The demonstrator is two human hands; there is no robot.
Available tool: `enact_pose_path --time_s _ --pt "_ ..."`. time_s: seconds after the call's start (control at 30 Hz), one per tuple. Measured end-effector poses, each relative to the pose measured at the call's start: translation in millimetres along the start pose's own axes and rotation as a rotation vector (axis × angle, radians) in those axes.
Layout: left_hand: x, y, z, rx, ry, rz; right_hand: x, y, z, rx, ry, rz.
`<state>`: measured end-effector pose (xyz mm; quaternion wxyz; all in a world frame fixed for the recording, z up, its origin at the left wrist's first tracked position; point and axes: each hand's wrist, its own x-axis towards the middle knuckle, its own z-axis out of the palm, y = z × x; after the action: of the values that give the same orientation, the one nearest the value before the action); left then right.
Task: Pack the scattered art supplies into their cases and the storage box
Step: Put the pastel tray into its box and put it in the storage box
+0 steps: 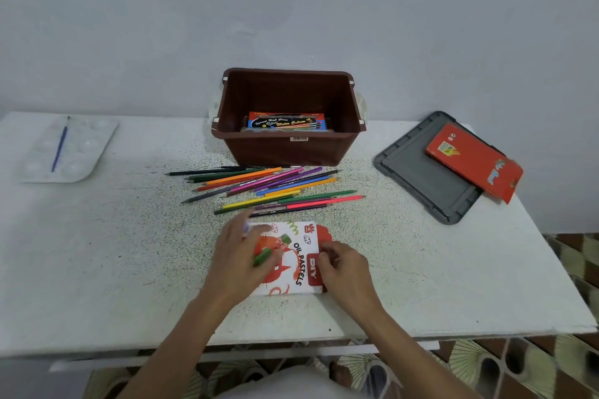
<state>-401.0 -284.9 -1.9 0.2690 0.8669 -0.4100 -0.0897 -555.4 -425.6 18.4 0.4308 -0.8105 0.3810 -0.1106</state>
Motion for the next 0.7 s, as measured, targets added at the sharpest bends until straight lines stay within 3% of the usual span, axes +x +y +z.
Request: enact_pose_path --time_s 0.1,0.23,0.43,0.7 --pt "-10 0 -3 -0.081 0.168 -0.26 -2 1 -1 -0.002 -0.007 0.017" --pt "-11 1 -7 -0.236 0.157 -0.438 -7 2 4 -0.003 -0.016 0.032" --pt "-1 12 -10 -0.357 0.223 -0.484 -4 5 4 -0.054 0.009 0.022" --pt "0 16 -13 -0.353 0.063 -0.467 22 20 -13 -0.169 0.005 0.063"
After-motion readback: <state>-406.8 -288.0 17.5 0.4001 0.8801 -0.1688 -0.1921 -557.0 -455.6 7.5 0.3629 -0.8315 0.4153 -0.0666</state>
